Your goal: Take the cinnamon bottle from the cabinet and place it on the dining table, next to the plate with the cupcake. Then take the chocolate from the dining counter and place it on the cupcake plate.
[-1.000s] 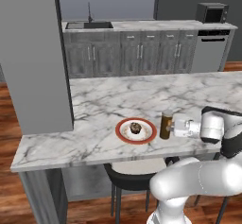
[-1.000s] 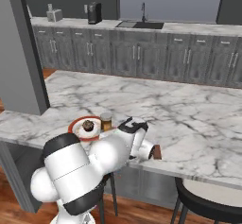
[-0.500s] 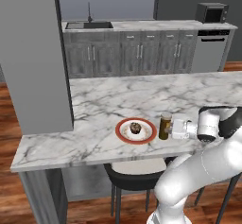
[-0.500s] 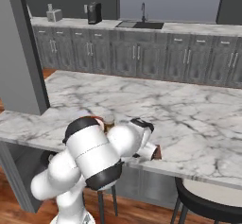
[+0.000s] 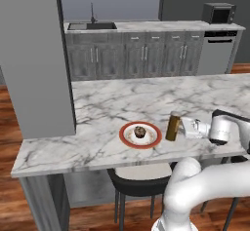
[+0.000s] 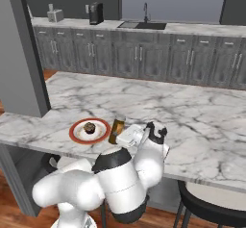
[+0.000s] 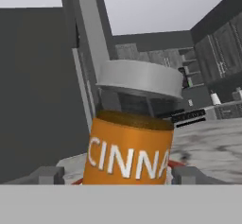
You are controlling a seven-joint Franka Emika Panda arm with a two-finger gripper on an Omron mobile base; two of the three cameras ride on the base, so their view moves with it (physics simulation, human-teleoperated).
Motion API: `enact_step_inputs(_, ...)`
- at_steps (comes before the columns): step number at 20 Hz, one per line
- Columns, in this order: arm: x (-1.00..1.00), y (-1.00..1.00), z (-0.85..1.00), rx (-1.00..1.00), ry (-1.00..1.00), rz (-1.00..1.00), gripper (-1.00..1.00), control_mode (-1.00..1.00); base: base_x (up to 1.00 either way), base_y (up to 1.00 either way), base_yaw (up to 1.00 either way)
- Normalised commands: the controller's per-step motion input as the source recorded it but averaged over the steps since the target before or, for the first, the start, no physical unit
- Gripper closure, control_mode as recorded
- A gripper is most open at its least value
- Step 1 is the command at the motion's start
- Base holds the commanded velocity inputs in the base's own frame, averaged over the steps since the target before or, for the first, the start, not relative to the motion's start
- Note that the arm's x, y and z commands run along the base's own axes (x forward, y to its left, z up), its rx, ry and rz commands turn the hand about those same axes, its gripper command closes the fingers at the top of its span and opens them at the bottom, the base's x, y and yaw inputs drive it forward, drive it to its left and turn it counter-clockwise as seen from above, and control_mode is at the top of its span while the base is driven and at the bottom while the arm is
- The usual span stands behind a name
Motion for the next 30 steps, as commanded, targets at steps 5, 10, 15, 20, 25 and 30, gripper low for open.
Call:
enact_step_inputs(5, -0.63, 0.07, 0.57, -0.18, -0.13, 0.00, -1.00, -1.00, 0.00, 0.00, 0.00)
enact_step_inputs(10, -0.47, 0.20, 0.36, -0.22, -0.21, 0.00, -1.00, -1.00, 0.00, 0.00, 0.00)
enact_step_inputs(15, -0.10, 0.04, 0.60, -0.19, -0.09, -0.01, -1.00, -1.00, 0.00, 0.00, 0.00)
enact_step_inputs(20, -0.10, -0.56, 0.99, -0.15, 0.24, -0.05, -1.00, -1.00, 0.00, 0.00, 0.00)
enact_step_inputs(25, -0.18, -0.80, 0.25, -0.25, 0.72, -0.24, -1.00, -1.00, 0.00, 0.00, 0.00)
enact_step_inputs(30, -0.11, -0.55, -0.47, -0.53, 0.63, -0.32, -1.00, -1.00, 0.00, 0.00, 0.00)
